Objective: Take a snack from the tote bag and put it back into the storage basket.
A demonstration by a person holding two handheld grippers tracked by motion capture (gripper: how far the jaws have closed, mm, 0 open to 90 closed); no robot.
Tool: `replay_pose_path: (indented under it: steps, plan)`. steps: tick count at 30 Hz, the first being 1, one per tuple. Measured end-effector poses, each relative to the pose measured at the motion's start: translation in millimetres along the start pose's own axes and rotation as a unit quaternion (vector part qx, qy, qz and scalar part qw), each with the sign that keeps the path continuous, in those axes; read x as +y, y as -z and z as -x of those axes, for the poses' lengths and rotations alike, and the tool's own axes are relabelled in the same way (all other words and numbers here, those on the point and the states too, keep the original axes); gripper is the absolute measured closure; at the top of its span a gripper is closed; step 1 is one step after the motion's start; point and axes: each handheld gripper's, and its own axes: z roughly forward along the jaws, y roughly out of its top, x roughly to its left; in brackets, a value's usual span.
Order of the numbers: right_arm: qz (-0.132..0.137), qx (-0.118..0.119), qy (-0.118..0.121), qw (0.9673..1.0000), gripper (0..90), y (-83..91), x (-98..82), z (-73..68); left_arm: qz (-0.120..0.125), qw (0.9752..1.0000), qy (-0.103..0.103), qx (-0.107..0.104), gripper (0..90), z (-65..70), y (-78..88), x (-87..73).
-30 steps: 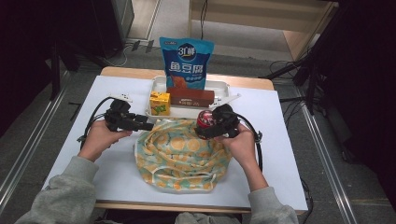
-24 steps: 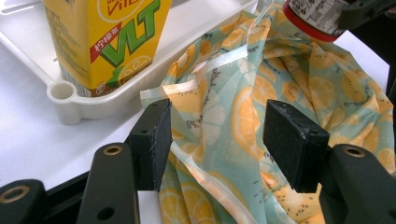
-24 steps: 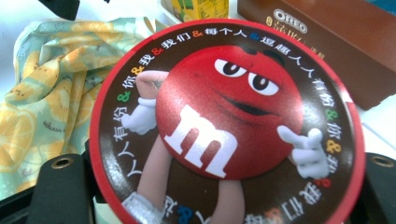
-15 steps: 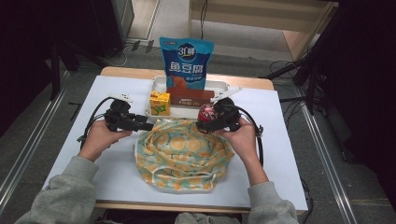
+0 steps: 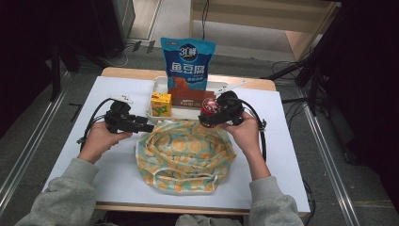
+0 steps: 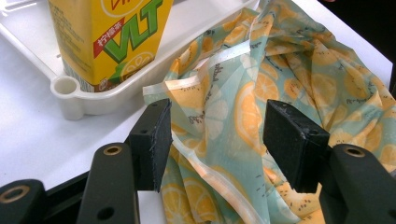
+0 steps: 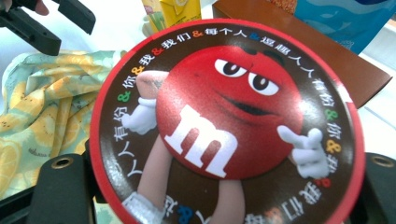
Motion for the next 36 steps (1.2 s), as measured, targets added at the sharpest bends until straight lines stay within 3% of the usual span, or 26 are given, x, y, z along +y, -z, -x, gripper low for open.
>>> replay_pose_path:
  steps: [22, 36]
  plan:
    - [0.004, 0.004, -0.013, 0.9999, 26.0, -9.8, 10.1, 23.9, 0.009, 0.9999, 0.009, -0.003, 42.4, -2.9, 5.8, -7.1]
    - [-0.003, -0.010, -0.018, 0.9998, 26.0, -17.2, 14.6, 39.4, 0.006, 1.0000, 0.008, 0.000, 42.3, -3.9, 5.5, -7.3]
